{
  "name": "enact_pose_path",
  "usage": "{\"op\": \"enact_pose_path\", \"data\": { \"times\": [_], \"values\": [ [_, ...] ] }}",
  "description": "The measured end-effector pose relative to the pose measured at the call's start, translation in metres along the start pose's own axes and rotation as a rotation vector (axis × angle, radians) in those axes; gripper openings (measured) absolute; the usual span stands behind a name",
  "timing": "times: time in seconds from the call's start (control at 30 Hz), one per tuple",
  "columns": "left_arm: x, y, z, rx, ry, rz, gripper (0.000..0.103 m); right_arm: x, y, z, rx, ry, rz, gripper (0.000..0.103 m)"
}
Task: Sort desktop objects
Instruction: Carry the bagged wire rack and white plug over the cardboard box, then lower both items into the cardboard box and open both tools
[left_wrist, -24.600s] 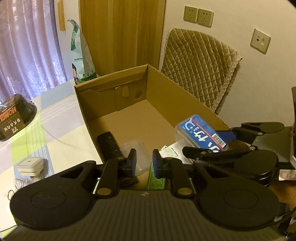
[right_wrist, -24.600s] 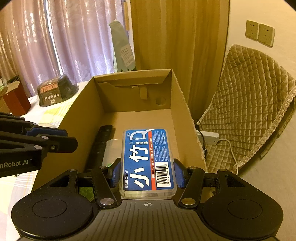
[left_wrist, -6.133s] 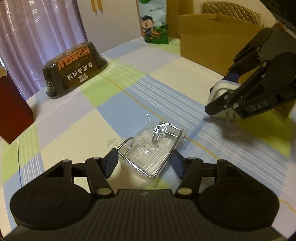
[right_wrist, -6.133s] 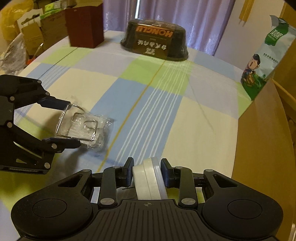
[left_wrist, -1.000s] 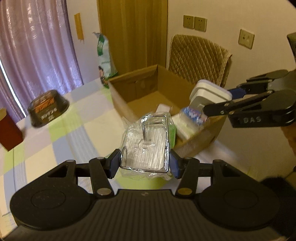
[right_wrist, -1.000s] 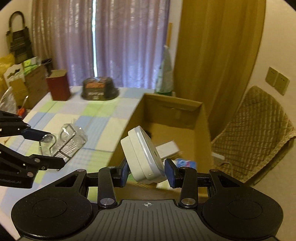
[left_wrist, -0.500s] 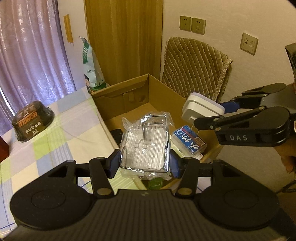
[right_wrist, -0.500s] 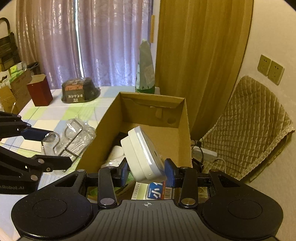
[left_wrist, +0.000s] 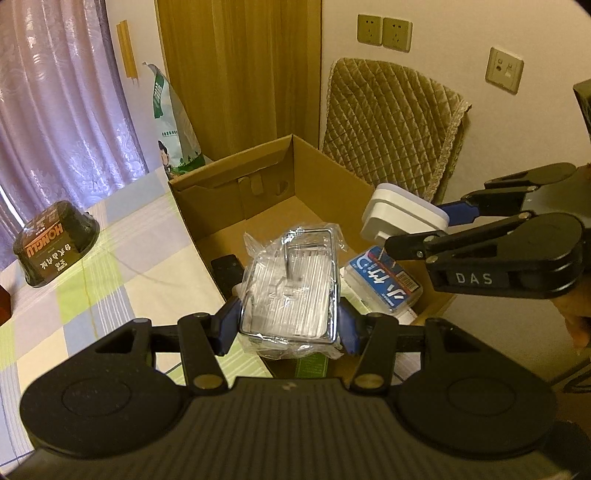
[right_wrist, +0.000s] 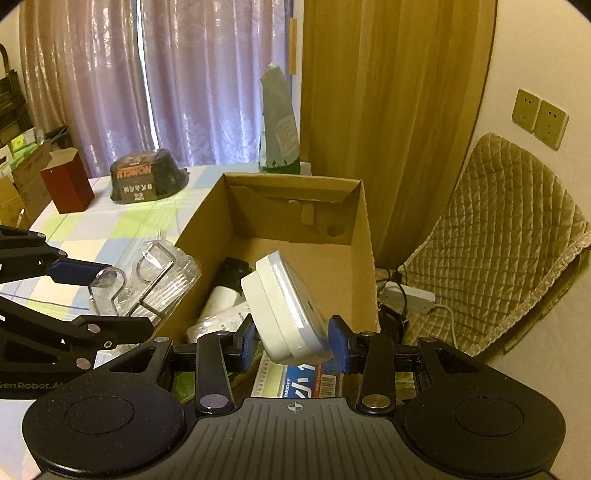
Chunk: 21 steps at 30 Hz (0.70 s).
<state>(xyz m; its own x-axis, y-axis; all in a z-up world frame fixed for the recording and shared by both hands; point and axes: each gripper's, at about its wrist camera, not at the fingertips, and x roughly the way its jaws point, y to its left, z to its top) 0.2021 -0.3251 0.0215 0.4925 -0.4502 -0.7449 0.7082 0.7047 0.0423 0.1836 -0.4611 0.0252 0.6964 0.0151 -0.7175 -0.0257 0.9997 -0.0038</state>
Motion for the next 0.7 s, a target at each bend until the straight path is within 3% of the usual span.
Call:
{"op": "enact_pose_path", "data": {
  "times": [0.7],
  "values": [
    [0.026,-0.001,-0.001,0.004,0.035,-0.002,0.049,0.024,-0.006,-0.003,0.018,0.028,0.008,0.04]
  ]
}}
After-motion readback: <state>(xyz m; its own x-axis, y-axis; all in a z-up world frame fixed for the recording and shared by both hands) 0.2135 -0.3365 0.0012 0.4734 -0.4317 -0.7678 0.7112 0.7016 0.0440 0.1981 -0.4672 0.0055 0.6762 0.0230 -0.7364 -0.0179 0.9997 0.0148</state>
